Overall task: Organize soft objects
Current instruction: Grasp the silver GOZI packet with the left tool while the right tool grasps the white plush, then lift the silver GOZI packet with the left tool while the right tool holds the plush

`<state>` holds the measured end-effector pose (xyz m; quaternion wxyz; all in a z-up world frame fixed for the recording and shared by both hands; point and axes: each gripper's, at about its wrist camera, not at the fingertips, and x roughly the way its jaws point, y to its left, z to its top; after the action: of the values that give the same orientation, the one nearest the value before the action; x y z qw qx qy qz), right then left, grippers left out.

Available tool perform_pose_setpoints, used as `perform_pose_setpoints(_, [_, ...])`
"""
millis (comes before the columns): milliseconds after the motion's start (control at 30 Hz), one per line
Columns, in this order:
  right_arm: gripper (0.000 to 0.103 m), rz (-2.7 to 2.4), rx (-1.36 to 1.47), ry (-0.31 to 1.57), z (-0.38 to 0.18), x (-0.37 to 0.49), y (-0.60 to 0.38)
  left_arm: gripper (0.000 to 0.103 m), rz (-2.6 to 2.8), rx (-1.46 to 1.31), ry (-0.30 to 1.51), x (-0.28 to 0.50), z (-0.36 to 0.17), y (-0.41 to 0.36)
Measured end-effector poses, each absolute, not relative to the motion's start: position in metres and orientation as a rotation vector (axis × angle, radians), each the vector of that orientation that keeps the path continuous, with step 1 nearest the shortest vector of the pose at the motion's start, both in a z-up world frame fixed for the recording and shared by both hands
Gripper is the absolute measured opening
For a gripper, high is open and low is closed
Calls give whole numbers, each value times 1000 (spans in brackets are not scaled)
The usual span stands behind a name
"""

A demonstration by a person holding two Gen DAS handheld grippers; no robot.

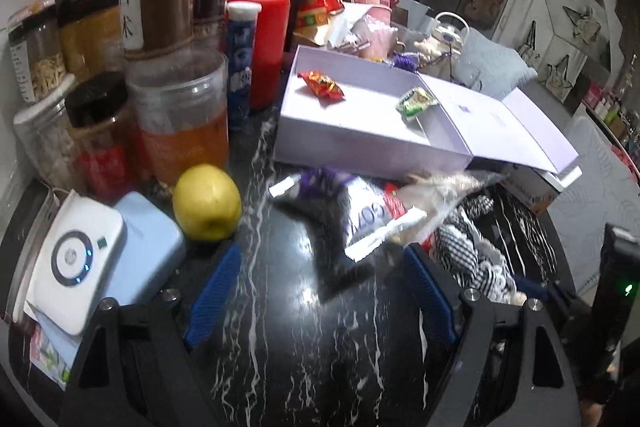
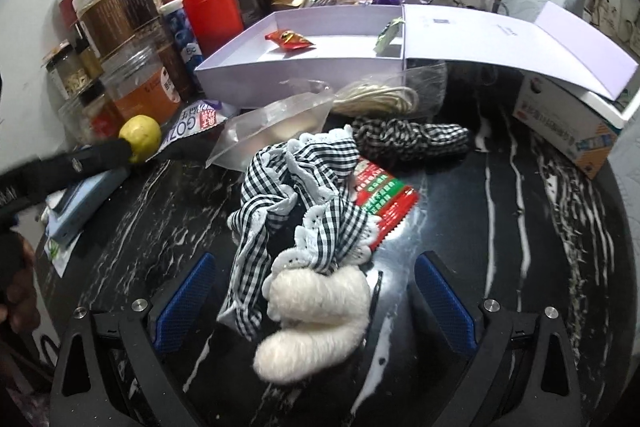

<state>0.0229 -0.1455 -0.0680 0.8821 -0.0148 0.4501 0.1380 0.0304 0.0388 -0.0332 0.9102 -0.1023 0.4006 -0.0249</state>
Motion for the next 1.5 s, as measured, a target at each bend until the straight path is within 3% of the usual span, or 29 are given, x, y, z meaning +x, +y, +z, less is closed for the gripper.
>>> perform_pose_setpoints(33, [99, 286, -32, 943, -70, 24, -146, 83, -45, -204, 825, 33, -33, 38])
perform_pose_setpoints(67, [86, 288, -31, 952, -73, 26, -146, 83, -42, -196, 825, 37, -32, 37])
perform_pose_setpoints(100, [58, 298, -24, 971, -76, 27, -147, 83, -42, -182, 827, 41, -33, 35])
perform_pose_setpoints(200, [46, 351, -35, 970, -73, 24, -147, 83, -26, -109, 831, 55, -36, 25])
perform_pose_setpoints(567, [46, 337, 18, 959, -64, 13, -176, 83, -3, -87, 857, 100, -43, 10])
perform_pose_setpoints(1033, [47, 328, 33, 952, -65, 24, -183, 83, 30, -73, 1004, 118, -88, 8])
perform_pose_setpoints(1067, [47, 327, 31, 953, -65, 23, -183, 81, 46, -58, 1009, 118, -91, 9])
perform_pose_setpoints(1167, [48, 320, 31, 961, -65, 22, -182, 59, 55, -48, 997, 117, -94, 13])
perform_pose_setpoints(1200, [48, 317, 37, 966, -66, 22, -182, 47, 46, -50, 988, 116, -94, 14])
perform_pose_setpoints(1500, [48, 292, 41, 971, -67, 13, -182, 42, -51, -43, 997, 89, -84, 11])
